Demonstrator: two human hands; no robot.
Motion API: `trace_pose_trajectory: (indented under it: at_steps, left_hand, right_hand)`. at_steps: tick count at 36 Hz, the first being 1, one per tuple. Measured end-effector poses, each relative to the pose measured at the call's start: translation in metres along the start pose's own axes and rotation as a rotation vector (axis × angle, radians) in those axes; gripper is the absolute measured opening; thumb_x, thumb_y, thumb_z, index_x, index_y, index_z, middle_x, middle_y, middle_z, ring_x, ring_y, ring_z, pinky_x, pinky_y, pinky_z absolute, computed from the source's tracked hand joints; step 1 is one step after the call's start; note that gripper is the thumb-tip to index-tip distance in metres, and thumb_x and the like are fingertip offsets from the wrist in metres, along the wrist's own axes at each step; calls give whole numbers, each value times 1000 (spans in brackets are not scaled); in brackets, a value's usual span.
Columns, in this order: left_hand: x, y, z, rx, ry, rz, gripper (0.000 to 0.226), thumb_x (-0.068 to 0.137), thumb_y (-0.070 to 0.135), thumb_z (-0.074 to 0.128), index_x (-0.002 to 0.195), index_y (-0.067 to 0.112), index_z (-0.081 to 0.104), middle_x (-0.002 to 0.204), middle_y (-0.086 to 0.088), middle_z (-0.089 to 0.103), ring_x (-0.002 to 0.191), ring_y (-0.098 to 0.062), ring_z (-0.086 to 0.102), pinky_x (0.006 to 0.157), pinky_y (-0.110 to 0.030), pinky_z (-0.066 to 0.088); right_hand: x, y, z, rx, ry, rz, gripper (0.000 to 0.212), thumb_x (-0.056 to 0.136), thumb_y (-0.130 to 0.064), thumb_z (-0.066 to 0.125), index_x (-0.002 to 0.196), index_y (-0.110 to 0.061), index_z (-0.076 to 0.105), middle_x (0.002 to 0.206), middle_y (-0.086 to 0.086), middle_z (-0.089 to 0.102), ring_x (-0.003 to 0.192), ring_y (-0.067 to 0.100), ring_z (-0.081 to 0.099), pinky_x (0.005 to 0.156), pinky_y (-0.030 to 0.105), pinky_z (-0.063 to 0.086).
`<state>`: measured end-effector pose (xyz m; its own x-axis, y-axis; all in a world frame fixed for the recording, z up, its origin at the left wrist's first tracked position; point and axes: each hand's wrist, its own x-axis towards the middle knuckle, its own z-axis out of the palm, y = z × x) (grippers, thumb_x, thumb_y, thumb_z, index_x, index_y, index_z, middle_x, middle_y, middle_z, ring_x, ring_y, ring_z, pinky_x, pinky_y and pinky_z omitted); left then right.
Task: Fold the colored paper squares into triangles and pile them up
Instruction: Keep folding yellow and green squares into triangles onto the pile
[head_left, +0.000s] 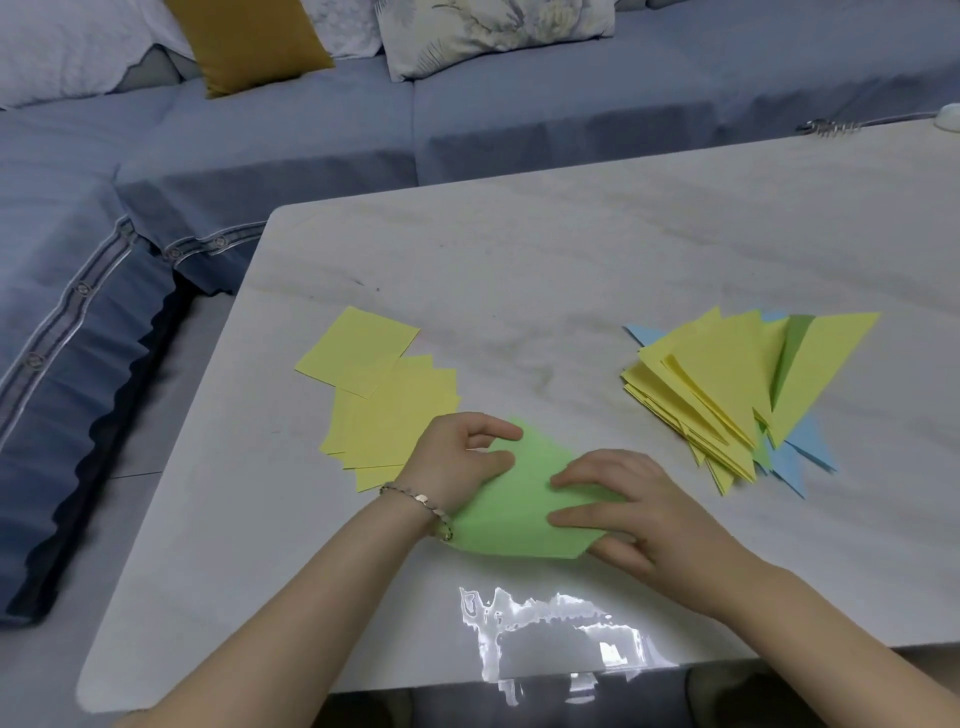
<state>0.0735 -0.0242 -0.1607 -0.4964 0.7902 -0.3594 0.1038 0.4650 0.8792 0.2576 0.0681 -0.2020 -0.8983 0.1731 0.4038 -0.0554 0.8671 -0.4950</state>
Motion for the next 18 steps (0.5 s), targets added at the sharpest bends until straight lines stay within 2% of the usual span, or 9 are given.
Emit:
trace_pose_trajectory:
  at_steps: [2,4,8,11,13,15,16,18]
  left_hand:
    - [-3,0,3,7,35,68,21,80,-4,63,84,17,66,82,12,60,81,7,53,60,0,39]
    - [-5,1,4,-12,58,123,23,80,-6,62,81,17,66,77,14,58,72,6,52,59,-1,38]
    - [-10,0,7,-5,72,201,33,79,-7,61,71,25,64,74,14,60,67,6,54,62,-2,38]
    - [-16,1,12,-39,37,196,35,82,-4,60,69,27,65,70,12,63,65,3,58,66,-12,43]
    - [-21,4,15,-117,-6,167,27,85,0,60,71,22,67,67,8,68,64,-5,63,64,-18,48]
    - [-24,7,18,-160,-17,159,17,87,11,60,72,13,68,63,4,66,61,-6,60,61,-19,47]
    - [-25,7,19,-146,-8,166,24,86,25,61,71,8,67,62,-1,60,61,-10,55,61,-22,44]
    - [-26,7,18,-116,-19,165,51,74,54,54,68,3,56,66,-6,45,64,-13,42,61,-26,32]
  right_hand:
    - [0,-4,-2,58,-27,47,26,94,-47,43,100,-33,65,121,-11,52,113,12,46,97,27,32]
    - [1,-8,-3,138,-23,115,28,92,-50,46,92,-32,69,121,-15,52,115,8,45,97,27,32]
    - [8,-14,-6,343,72,415,31,83,-59,51,78,-33,66,126,-25,45,119,-4,37,96,8,26]
    - [16,-17,-8,458,81,634,24,88,-41,57,67,-31,63,125,-23,43,114,-14,38,89,5,28]
    - [21,-17,-9,520,119,704,16,87,-24,61,72,-22,68,111,-15,56,99,-11,51,82,6,35]
    - [24,-18,-11,599,163,756,16,85,-18,64,70,-15,70,83,-8,67,73,-1,58,67,13,41]
    - [25,-19,-11,630,179,777,18,84,-17,65,68,-12,70,71,-6,66,63,3,55,60,15,40]
    - [25,-21,-12,654,222,811,20,82,-16,67,63,-12,69,59,-5,63,56,4,52,54,16,38]
